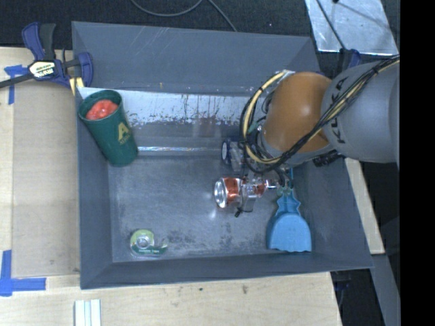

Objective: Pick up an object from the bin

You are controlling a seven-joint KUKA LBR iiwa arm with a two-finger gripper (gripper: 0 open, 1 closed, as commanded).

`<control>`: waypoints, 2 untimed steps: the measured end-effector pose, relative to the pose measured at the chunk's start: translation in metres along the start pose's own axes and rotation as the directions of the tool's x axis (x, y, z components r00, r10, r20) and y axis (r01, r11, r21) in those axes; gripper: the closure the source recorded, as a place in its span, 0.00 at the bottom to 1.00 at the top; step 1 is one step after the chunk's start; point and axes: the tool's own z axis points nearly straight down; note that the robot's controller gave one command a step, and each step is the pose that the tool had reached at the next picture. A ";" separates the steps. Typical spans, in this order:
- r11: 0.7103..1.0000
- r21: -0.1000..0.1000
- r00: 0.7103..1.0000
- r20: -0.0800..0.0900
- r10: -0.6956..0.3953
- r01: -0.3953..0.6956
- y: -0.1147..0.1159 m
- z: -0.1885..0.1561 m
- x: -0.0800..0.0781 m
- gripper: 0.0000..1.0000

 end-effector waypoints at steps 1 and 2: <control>1.000 0.001 0.999 0.046 -0.022 0.022 0.000 -0.008 -0.015 1.00; 1.000 0.001 0.999 0.046 -0.022 0.022 0.000 -0.008 -0.015 1.00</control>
Offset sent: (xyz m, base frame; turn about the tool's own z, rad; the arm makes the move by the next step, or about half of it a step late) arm 0.0000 0.0000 0.0000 0.0000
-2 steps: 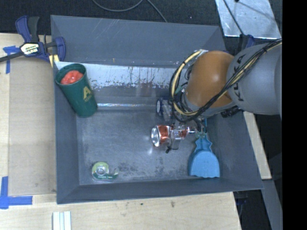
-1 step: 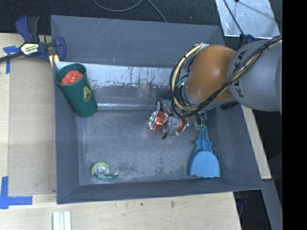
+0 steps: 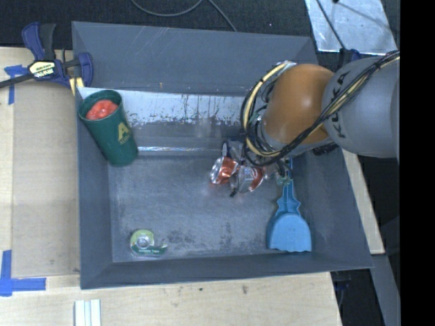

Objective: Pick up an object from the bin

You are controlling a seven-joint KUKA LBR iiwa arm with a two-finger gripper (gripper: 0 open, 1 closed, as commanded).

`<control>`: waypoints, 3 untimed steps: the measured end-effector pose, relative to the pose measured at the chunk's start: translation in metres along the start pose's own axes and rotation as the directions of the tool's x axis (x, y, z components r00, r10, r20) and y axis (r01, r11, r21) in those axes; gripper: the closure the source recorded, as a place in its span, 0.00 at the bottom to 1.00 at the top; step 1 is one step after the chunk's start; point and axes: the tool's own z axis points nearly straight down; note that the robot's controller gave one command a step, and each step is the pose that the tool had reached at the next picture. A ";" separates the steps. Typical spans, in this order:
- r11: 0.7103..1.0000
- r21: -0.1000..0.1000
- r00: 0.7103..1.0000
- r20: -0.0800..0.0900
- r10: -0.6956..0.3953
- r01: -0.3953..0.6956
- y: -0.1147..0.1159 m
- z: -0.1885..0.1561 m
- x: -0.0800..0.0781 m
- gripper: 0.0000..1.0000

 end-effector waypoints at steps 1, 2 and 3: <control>1.000 0.001 1.000 -0.004 0.000 0.000 0.000 -0.002 0.003 1.00; 1.000 0.007 1.000 -0.013 0.003 -0.003 -0.004 -0.007 0.010 1.00; 1.000 0.008 1.000 -0.017 0.004 -0.004 -0.005 -0.011 0.010 1.00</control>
Offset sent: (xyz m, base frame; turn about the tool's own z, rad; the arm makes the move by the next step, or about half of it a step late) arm 0.0001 0.0001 0.0017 0.0000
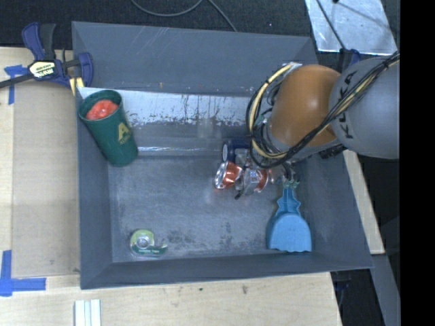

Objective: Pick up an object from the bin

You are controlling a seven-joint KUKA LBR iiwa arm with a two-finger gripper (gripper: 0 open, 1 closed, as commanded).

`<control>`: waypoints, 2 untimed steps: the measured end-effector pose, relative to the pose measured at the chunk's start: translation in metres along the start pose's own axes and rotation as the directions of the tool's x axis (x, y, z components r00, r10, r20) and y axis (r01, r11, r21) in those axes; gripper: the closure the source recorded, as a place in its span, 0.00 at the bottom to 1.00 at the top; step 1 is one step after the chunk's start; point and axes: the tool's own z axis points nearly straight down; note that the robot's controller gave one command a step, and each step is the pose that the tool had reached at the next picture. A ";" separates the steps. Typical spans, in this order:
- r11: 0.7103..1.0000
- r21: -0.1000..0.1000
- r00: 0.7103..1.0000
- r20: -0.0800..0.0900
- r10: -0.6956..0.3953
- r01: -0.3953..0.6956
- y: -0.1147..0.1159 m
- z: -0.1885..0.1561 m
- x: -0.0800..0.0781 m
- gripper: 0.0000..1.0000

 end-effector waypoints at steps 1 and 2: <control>1.000 -0.001 1.000 -0.006 0.000 0.000 0.000 -0.016 0.001 1.00; 1.000 0.000 1.000 -0.004 0.000 0.000 0.000 -0.039 0.000 1.00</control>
Offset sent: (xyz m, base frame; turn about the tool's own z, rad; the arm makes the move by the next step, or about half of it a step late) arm 0.0001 -0.0001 0.0898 0.0000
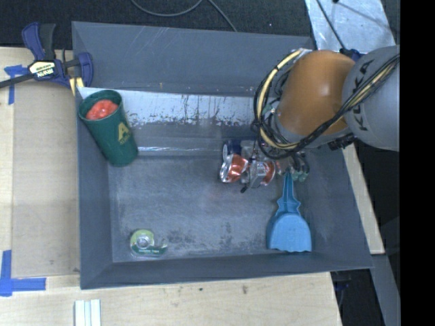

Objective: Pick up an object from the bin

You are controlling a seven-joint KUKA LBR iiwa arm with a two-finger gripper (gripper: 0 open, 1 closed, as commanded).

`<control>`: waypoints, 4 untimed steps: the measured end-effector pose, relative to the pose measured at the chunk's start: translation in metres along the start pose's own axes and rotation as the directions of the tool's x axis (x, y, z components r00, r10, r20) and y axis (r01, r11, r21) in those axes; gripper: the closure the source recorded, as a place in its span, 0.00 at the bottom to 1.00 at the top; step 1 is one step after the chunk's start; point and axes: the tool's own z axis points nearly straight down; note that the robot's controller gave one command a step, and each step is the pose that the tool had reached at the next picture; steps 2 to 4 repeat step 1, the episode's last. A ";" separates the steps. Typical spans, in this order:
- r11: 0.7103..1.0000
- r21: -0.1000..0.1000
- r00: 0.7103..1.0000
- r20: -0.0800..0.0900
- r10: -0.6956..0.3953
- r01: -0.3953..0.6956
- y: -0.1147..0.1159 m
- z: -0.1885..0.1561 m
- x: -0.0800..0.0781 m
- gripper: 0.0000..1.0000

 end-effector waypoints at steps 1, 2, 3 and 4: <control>1.000 0.001 1.000 0.004 0.000 0.000 0.000 -0.022 -0.002 1.00; 1.000 0.001 1.000 0.004 0.000 0.000 0.000 -0.022 -0.002 1.00; 1.000 0.001 1.000 0.004 0.000 0.000 0.000 -0.022 -0.002 1.00; 1.000 0.001 1.000 0.004 0.000 0.000 0.000 -0.022 -0.002 1.00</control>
Offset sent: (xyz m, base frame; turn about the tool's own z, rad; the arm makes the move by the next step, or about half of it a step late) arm 0.0000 0.0000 0.0008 0.0000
